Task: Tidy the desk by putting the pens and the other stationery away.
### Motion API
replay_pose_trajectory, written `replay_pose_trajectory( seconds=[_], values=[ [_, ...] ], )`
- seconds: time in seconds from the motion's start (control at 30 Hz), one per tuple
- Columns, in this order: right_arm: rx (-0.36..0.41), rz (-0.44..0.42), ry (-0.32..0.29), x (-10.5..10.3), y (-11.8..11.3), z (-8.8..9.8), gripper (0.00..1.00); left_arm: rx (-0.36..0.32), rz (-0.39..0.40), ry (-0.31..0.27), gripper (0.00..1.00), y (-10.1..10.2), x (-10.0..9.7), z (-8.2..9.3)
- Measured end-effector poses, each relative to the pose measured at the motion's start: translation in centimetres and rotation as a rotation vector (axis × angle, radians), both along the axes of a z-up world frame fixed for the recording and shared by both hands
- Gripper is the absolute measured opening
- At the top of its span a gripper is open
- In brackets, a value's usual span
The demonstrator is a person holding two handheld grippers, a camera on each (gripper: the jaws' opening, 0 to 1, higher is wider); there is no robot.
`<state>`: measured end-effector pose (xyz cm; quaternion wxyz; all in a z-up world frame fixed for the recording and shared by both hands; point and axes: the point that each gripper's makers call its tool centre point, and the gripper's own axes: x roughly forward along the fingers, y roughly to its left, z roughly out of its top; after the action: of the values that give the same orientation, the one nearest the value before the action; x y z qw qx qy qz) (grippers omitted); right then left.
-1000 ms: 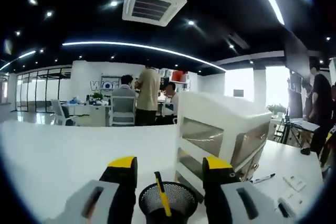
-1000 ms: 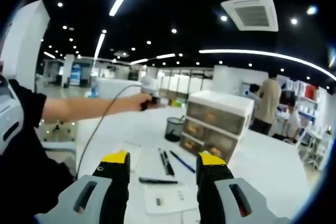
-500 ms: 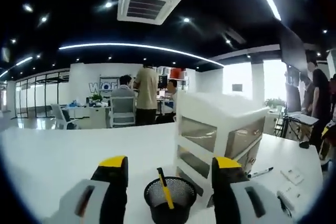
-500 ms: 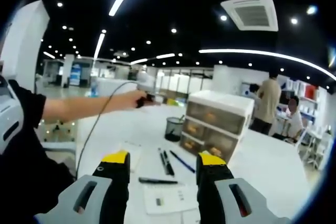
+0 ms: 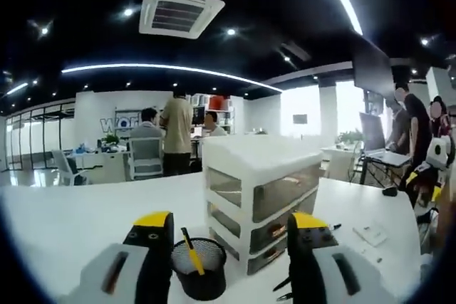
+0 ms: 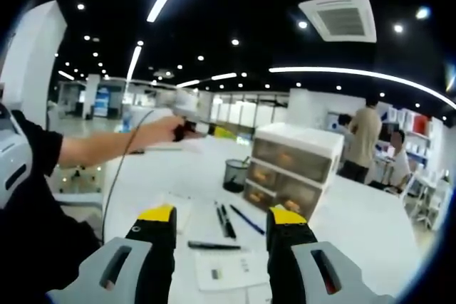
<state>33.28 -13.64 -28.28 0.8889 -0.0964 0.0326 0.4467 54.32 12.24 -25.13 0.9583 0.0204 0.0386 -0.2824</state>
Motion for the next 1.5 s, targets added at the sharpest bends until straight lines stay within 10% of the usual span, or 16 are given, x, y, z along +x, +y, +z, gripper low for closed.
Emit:
replay_pose_trajectory(
  seconds=[0.6,1.5],
  values=[
    [0.007,-0.022,0.028,0.4,-0.3,-0.2,0.65,0.017,-0.206,0.031,0.64,-5.3,-7.2,-0.1],
    [0.008,-0.024,0.026,0.2,-0.3,-0.1,0.64,-0.042,-0.323,0.004,0.65,-4.4,-15.0,-0.7]
  ],
)
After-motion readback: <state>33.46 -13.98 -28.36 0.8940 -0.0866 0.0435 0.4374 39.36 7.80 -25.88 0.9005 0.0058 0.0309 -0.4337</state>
